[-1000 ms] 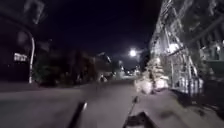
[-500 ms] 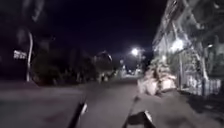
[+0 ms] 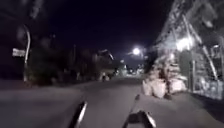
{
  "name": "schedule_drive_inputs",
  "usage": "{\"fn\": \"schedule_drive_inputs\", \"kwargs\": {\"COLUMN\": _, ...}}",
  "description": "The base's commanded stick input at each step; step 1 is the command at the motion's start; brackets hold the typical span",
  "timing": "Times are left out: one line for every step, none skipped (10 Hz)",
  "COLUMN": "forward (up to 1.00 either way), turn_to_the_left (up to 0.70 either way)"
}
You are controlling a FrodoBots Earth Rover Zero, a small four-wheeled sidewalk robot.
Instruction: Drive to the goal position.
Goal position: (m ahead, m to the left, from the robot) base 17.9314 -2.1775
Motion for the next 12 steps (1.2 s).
{"fn": "schedule_drive_inputs", "kwargs": {"forward": 1.0, "turn_to_the_left": 0.0}}
{"fn": "schedule_drive_inputs", "kwargs": {"forward": 1.0, "turn_to_the_left": 0.0}}
{"fn": "schedule_drive_inputs", "kwargs": {"forward": 1.0, "turn_to_the_left": 0.0}}
{"fn": "schedule_drive_inputs", "kwargs": {"forward": 1.0, "turn_to_the_left": 0.0}}
{"fn": "schedule_drive_inputs", "kwargs": {"forward": 1.0, "turn_to_the_left": 0.0}}
{"fn": "schedule_drive_inputs", "kwargs": {"forward": 1.0, "turn_to_the_left": 0.0}}
{"fn": "schedule_drive_inputs", "kwargs": {"forward": 1.0, "turn_to_the_left": 0.0}}
{"fn": "schedule_drive_inputs", "kwargs": {"forward": 1.0, "turn_to_the_left": -0.01}}
{"fn": "schedule_drive_inputs", "kwargs": {"forward": 1.0, "turn_to_the_left": -0.37}}
{"fn": "schedule_drive_inputs", "kwargs": {"forward": 1.0, "turn_to_the_left": -0.4}}
{"fn": "schedule_drive_inputs", "kwargs": {"forward": 1.0, "turn_to_the_left": -0.16}}
{"fn": "schedule_drive_inputs", "kwargs": {"forward": 1.0, "turn_to_the_left": 0.0}}
